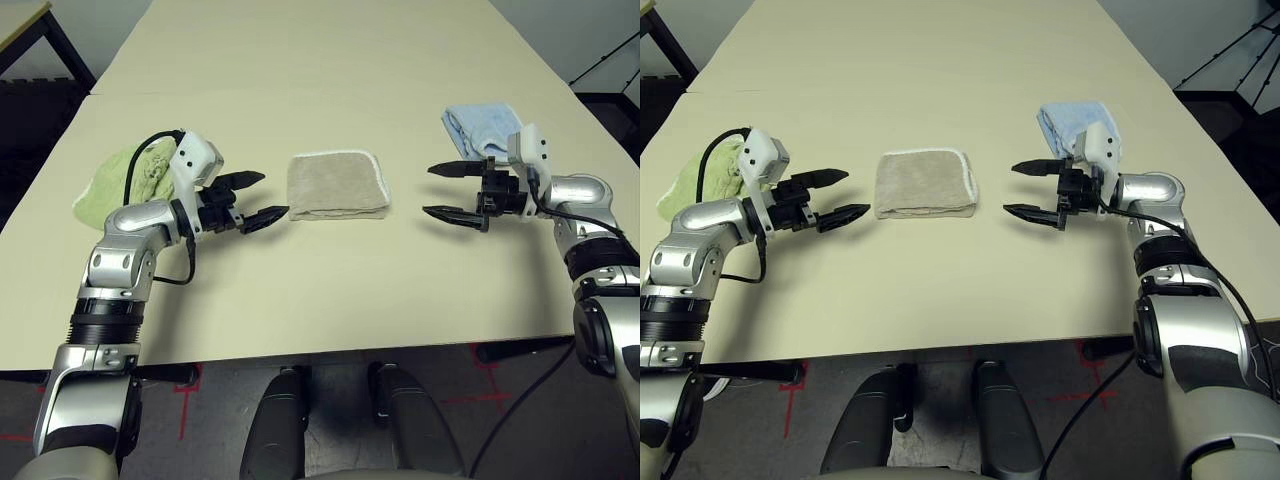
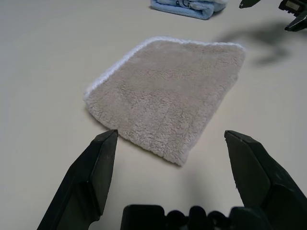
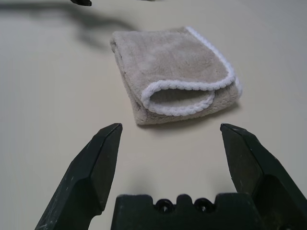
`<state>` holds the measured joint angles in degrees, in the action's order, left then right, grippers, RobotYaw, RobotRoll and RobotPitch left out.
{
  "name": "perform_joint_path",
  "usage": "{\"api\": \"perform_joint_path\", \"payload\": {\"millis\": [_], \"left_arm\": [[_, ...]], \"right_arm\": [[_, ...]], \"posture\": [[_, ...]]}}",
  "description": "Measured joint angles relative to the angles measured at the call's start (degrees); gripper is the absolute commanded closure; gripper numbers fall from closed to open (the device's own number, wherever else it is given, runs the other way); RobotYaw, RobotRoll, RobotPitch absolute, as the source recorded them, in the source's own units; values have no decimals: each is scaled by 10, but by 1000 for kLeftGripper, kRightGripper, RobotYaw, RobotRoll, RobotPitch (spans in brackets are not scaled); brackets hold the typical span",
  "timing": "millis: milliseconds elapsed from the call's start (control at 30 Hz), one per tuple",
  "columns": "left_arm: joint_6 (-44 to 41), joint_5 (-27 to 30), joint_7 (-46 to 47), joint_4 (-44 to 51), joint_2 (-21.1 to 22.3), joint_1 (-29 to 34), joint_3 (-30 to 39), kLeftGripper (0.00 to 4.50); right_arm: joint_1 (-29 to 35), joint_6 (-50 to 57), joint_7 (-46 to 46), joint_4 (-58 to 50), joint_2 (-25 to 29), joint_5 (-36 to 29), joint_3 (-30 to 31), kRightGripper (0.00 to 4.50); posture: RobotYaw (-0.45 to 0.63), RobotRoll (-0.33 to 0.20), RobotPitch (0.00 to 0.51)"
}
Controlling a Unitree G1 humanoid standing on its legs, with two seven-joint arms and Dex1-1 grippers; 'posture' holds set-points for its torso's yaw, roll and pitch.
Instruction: Fold the towel and set it aside.
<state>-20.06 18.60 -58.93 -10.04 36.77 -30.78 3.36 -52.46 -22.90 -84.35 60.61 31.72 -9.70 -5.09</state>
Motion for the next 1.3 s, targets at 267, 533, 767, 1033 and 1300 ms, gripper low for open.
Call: {"api": "perform_joint_path", "payload": {"millis": [267,533,767,1033,1300], "left_arm": [[-6,-8,5,1,14,22,-4,0],[-30,-4,9,26,14,27,-4,0],[-5,5,11,30,1,32,1,0],[64,5,-4,31,-5,33,1,0],[78,5,-17,31,-5,34,0,0]], "right_arm": [[20,21,20,-21,1,-10,-2,58],[17,264,108,-63,-36,-64,-27,58],[-7,455,155,-89,-39,-81,-26,58],[-73,617,188,-57,-59,-116,-46,58],[-97,709,270,-21,-96,-122,-62,58]], "posture": [[21,0,137],[21,0,141],[35,0,153],[47,0,165],[60,0,173]]}}
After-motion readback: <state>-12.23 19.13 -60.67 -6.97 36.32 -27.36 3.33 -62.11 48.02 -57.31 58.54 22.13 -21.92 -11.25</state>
